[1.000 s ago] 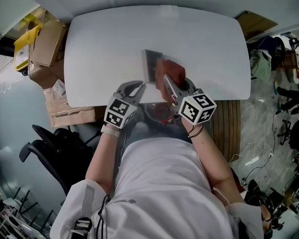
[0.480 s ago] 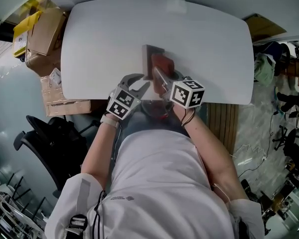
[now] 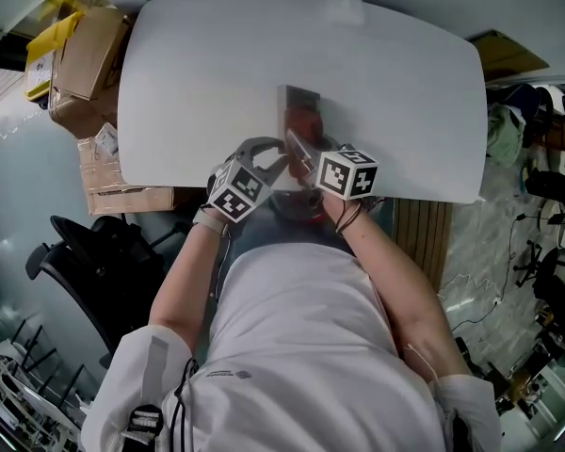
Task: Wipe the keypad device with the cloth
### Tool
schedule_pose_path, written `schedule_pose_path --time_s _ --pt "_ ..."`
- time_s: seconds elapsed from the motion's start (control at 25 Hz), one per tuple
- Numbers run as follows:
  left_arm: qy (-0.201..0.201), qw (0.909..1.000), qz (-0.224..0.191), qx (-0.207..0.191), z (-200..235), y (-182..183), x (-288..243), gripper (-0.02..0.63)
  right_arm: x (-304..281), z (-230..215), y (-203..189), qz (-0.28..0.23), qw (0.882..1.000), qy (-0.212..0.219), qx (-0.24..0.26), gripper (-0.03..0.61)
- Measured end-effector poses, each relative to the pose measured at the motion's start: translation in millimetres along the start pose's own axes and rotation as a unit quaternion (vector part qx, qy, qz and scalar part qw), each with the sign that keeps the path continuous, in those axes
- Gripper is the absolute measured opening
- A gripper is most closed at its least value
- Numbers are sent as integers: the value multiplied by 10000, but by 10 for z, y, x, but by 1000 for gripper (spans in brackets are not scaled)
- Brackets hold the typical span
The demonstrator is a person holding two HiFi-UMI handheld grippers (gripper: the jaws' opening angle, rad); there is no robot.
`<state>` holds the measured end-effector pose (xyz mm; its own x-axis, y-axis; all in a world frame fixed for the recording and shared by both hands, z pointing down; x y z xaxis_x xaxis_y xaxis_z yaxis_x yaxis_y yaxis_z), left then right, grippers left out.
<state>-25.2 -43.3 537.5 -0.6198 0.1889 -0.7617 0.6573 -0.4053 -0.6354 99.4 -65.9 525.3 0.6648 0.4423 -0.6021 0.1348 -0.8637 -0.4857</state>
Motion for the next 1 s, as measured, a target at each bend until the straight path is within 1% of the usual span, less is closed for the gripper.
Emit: schedule_pose_path --time_s 0.24,0.52,0.84,1.0 --pt "-113 9999 -15 -20 17 -7 -3 121 -32 -82 -70 -264 9990 -17 -366 54" --pt "-157 9998 88 -107 30 -5 4 121 -41 -218 -99 -182 9986 -302 -404 54" --pt "-113 9998 130 -94 15 4 0 121 -29 -383 -145 -270 9975 -339 -553 54" --pt "-83 9999 84 -47 3 19 -4 123 -3 -481 -162 -263 9968 -398 -640 54"
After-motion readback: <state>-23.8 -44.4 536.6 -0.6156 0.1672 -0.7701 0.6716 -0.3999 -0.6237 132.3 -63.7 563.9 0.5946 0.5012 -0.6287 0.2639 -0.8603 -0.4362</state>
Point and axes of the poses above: the fingertips, and each gripper's own axes: x backward along the fingers, z to its left, y out of its top, the point moved 8 cm from there along x, backward along the fingers, and after that the axes turned 13 degrees about z, right-handed, at the moved point
